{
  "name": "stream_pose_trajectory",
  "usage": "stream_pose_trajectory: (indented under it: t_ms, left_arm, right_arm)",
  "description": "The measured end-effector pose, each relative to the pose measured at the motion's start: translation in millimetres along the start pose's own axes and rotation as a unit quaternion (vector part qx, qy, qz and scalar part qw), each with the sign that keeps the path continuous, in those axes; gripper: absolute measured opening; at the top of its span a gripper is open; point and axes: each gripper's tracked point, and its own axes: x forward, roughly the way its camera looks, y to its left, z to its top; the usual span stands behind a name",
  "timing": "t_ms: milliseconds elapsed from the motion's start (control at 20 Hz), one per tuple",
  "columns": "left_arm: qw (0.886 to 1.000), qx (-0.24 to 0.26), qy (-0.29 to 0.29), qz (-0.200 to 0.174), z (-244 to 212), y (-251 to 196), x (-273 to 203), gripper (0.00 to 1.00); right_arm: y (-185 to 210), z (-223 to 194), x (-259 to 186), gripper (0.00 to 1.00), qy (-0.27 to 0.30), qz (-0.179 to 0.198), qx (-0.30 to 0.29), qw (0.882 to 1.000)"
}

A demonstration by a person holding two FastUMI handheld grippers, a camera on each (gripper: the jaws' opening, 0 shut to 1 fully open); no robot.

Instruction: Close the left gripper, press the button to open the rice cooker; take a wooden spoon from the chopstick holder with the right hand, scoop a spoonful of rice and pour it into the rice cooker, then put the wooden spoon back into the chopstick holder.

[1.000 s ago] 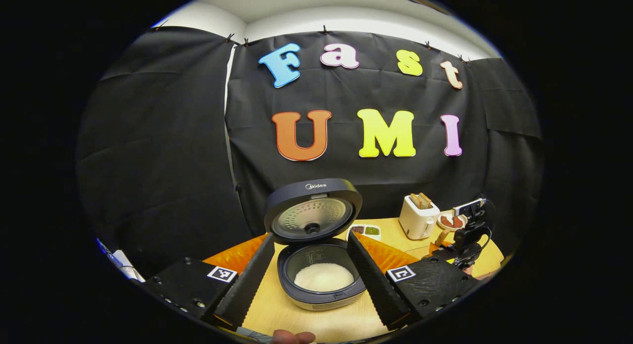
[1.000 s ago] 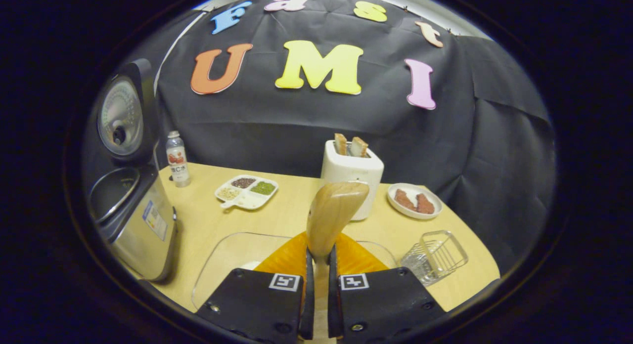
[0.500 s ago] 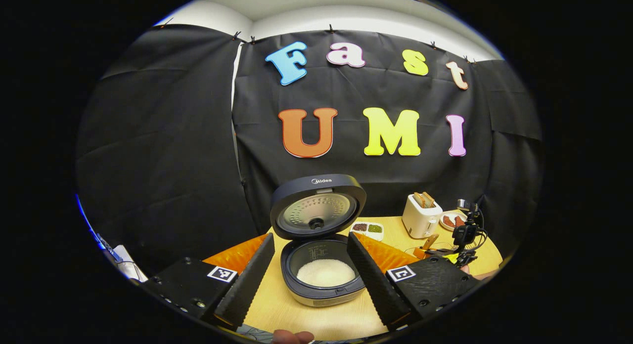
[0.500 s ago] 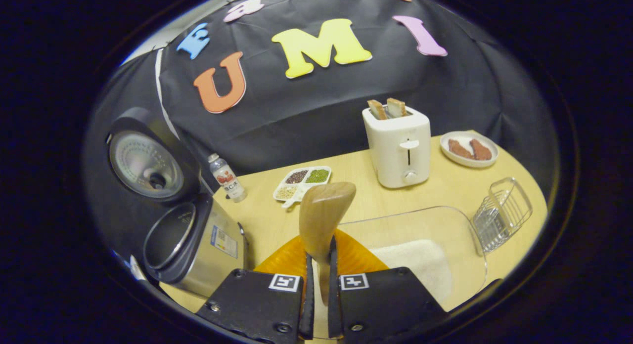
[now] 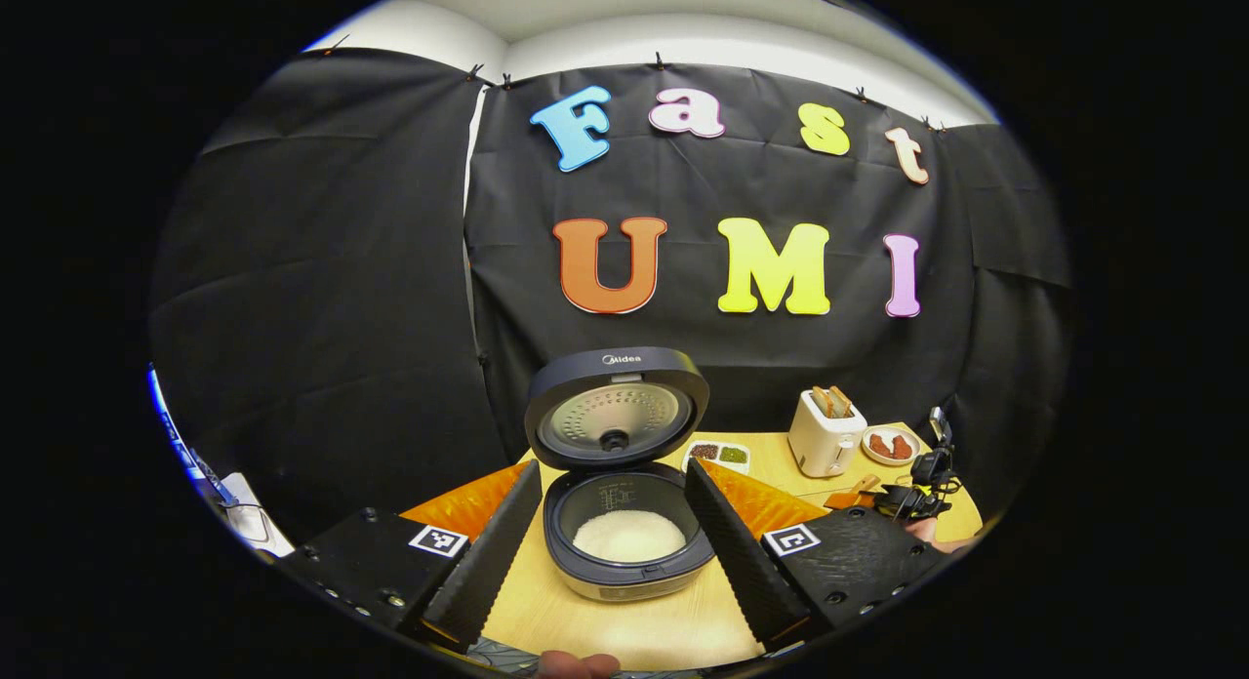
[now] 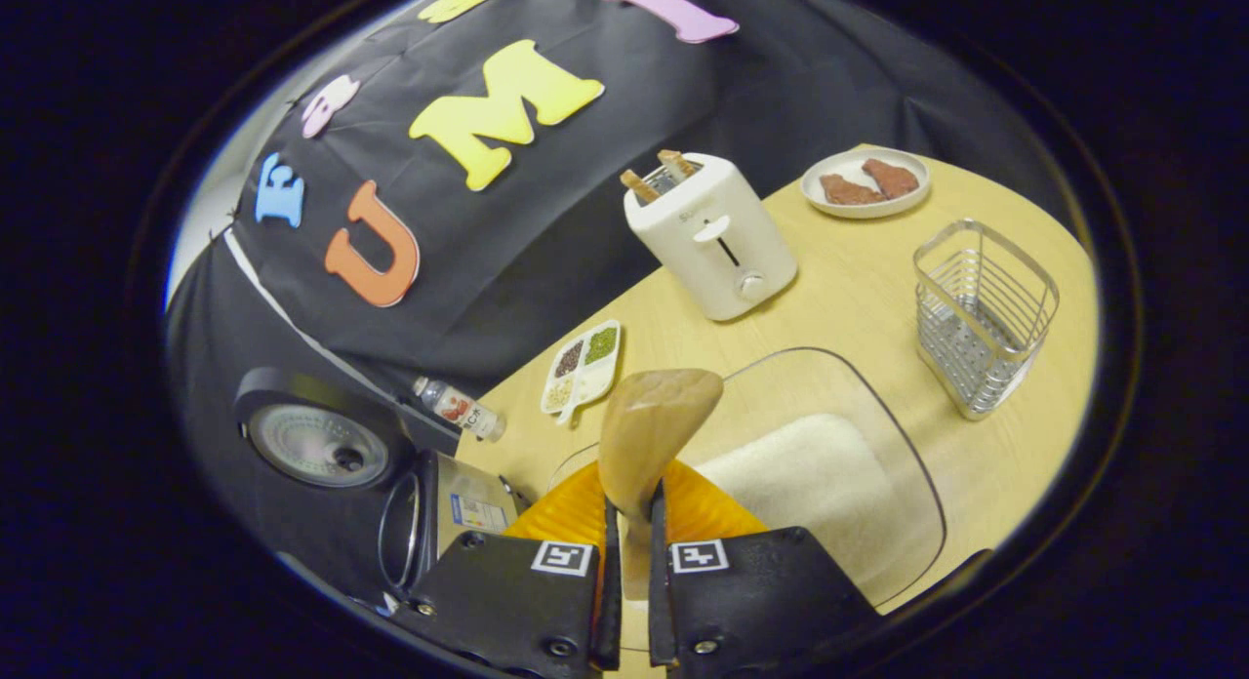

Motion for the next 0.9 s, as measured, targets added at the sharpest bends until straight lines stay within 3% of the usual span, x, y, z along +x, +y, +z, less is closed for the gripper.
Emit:
stream_pose_trajectory:
  t_ms: [150,200,450,650,900]
  left_arm:
    - [1.0,-0.003,-0.004,-0.002,2,-15,-1,0.95]
    - [1.0,-0.005,-0.005,-0.004,3,-20,-2,0.95]
    - [1.0,-0.009,-0.017,-0.009,9,-42,-7,0.95]
    - [0.999,-0.021,-0.034,0.002,16,-39,-11,0.95]
    - [0.998,-0.033,-0.045,0.02,16,-21,-21,0.95]
  right_arm:
    - [-6,16,-12,0.2,-0.006,0.012,0.032,0.999]
    - [-8,25,-17,0.16,-0.01,0.015,0.04,0.999]
    - [-7,66,-49,0.16,-0.036,0.025,0.053,0.998]
    - [17,95,-78,0.16,-0.049,0.053,0.067,0.995]
    - [75,111,-93,0.16,-0.051,0.101,0.085,0.99]
